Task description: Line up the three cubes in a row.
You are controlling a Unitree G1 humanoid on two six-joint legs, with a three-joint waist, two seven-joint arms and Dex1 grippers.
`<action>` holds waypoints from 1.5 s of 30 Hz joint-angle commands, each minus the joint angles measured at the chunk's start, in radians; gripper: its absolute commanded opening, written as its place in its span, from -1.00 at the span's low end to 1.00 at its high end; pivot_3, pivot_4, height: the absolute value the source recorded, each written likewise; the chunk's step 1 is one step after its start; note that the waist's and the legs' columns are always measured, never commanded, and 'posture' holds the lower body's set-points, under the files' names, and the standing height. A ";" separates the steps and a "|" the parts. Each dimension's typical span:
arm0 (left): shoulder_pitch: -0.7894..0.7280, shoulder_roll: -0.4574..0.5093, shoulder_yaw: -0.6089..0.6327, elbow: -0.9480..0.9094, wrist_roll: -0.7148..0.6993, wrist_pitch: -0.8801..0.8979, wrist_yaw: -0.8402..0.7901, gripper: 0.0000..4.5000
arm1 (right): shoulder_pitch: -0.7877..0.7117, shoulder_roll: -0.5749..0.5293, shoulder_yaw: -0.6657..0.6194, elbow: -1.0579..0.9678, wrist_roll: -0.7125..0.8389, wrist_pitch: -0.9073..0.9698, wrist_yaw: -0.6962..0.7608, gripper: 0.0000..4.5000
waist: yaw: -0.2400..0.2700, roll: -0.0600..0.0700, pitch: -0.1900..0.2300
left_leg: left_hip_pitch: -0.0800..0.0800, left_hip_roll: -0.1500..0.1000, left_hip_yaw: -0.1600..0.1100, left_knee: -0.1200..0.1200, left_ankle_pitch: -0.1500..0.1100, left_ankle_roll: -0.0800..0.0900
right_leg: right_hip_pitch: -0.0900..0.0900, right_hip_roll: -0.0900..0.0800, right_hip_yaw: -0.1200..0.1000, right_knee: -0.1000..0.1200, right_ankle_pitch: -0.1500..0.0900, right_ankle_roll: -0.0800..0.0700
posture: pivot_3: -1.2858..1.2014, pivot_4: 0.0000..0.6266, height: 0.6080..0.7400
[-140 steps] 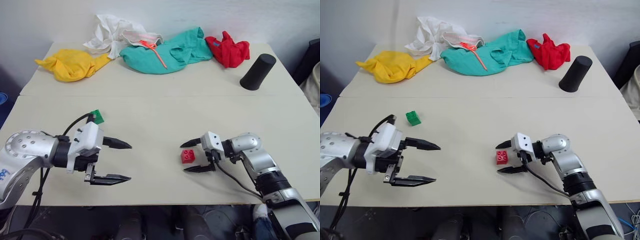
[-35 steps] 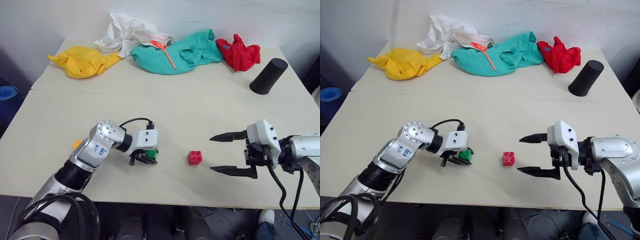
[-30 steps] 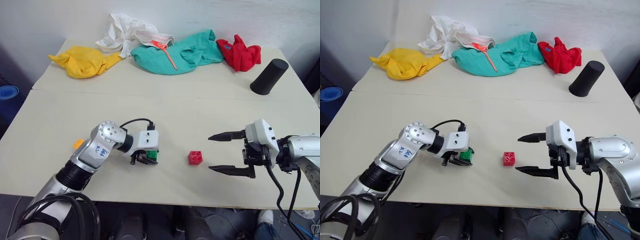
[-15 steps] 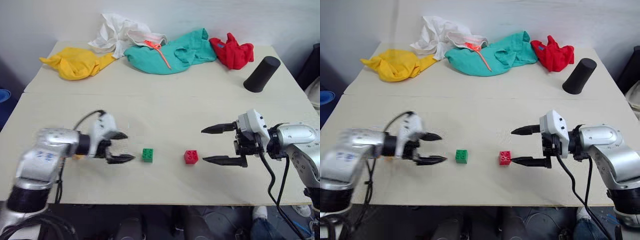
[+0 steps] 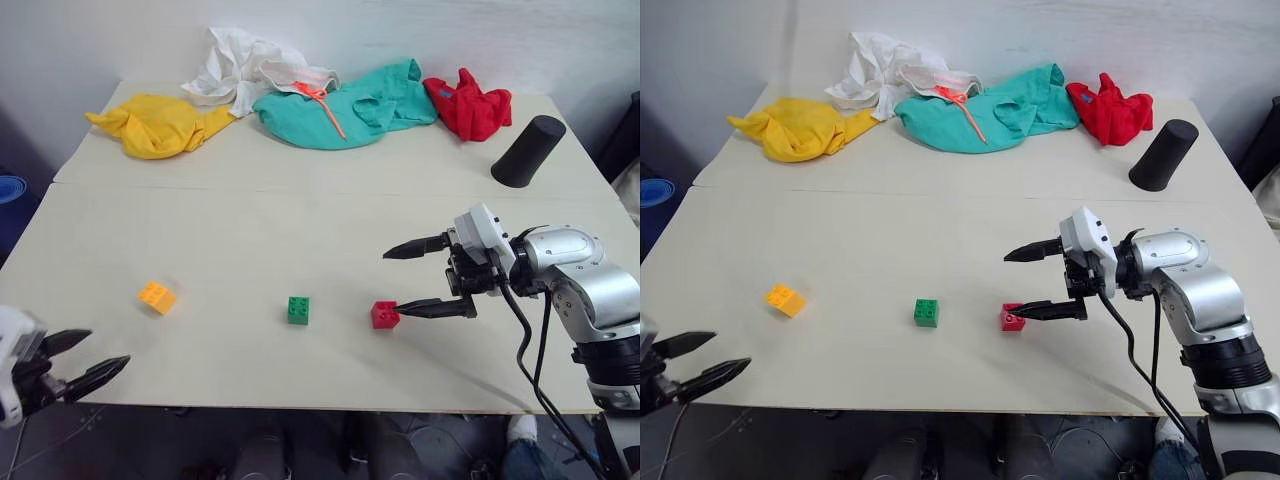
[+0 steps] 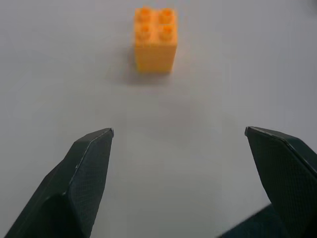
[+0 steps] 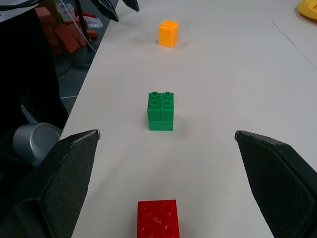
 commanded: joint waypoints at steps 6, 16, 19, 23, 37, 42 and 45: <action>-0.154 0.082 -0.112 0.071 -0.054 -0.045 0.088 0.99 | 0.002 0.003 -0.021 -0.045 0.007 -0.001 0.002 1.00 | -0.001 0.000 0.000 | 0.000 -0.001 0.000 -0.002 0.000 0.000 | 0.000 -0.002 0.000 0.001 0.000 0.000 | 0.03 -0.52 1.00; -0.388 0.158 -0.423 0.288 0.028 -0.112 0.188 0.99 | 0.049 -0.006 -0.046 -0.117 0.027 0.035 -0.039 1.00 | -0.007 0.001 0.000 | 0.000 -0.001 0.003 -0.005 0.000 0.000 | -0.002 -0.002 0.000 0.005 0.000 0.000 | 0.03 -0.52 1.00; -0.433 0.163 -0.482 0.348 0.057 -0.144 0.214 0.99 | 0.055 -0.006 -0.058 -0.137 0.037 0.053 -0.057 1.00 | -0.006 0.001 0.000 | 0.000 -0.002 0.003 -0.005 0.000 0.000 | -0.002 -0.001 0.000 0.005 0.000 0.000 | 0.03 -0.52 1.00; -0.450 0.169 -0.504 0.380 0.047 -0.165 0.203 0.44 | 0.078 -0.015 -0.070 -0.163 0.047 0.067 -0.065 1.00 | -0.005 0.001 0.000 | 0.000 -0.001 0.003 -0.005 0.000 0.000 | -0.003 -0.001 0.000 0.005 0.000 0.000 | 0.03 -0.52 1.00; -0.571 0.268 -0.663 0.439 0.031 -0.415 -0.105 -0.32 | 0.150 -0.066 -0.117 -0.210 0.047 0.074 -0.063 1.00 | 0.003 0.001 0.000 | 0.000 -0.002 0.003 -0.005 0.001 0.001 | -0.002 -0.002 -0.001 0.004 0.000 0.000 | 0.03 -0.52 1.00; -0.710 0.286 -0.828 0.561 0.097 -0.615 -0.282 -0.32 | 0.233 -0.105 -0.163 -0.267 0.056 0.083 -0.083 1.00 | 0.001 0.001 0.000 | -0.001 -0.003 0.004 -0.005 0.001 0.001 | -0.003 0.000 -0.001 0.005 0.000 0.000 | 0.03 -0.52 1.00; -0.832 0.263 -0.935 0.694 0.159 -0.756 -0.380 -0.32 | 0.305 -0.135 -0.221 -0.305 0.070 0.098 -0.100 1.00 | -0.001 0.001 0.000 | 0.000 -0.001 0.006 -0.005 0.001 0.000 | -0.003 0.005 -0.003 0.005 0.000 0.000 | 0.03 -0.52 1.00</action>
